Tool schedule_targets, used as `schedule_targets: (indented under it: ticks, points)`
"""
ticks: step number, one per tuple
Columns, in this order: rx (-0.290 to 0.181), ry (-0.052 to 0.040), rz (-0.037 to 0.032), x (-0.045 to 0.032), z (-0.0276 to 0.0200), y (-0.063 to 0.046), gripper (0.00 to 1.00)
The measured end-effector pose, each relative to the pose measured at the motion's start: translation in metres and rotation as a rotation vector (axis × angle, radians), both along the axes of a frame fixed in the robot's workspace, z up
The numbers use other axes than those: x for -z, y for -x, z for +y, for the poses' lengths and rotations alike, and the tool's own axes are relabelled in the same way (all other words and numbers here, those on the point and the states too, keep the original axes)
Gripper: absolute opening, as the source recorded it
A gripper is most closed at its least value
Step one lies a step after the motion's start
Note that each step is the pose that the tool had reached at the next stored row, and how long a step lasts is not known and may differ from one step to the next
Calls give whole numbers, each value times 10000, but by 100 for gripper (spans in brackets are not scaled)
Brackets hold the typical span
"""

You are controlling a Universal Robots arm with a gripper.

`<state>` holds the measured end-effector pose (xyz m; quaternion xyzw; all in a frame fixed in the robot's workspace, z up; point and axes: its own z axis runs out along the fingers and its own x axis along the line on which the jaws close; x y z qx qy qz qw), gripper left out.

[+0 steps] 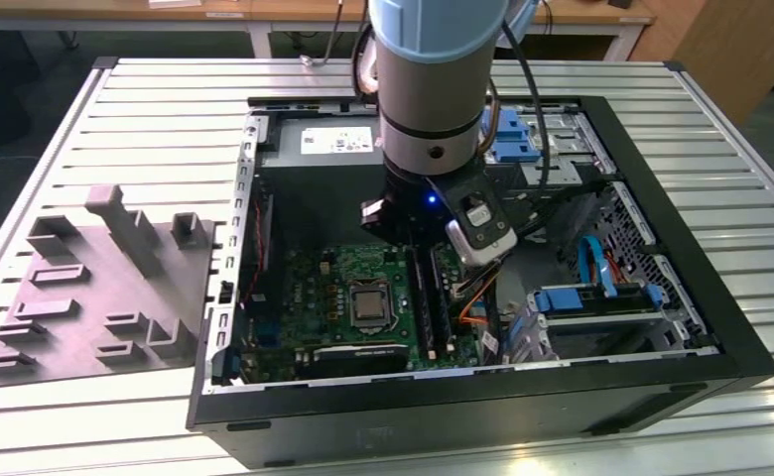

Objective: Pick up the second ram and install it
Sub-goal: 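Press down the second ram until it locks into place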

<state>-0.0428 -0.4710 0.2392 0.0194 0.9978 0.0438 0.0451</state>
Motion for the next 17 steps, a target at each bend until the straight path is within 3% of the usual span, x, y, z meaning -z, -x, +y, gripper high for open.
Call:
schedule_targets:
  ticks: [9,17]
  points:
    - [0,-54,-1,53,124,0,10]
    - [0,-74,0,165,170,-1,10]
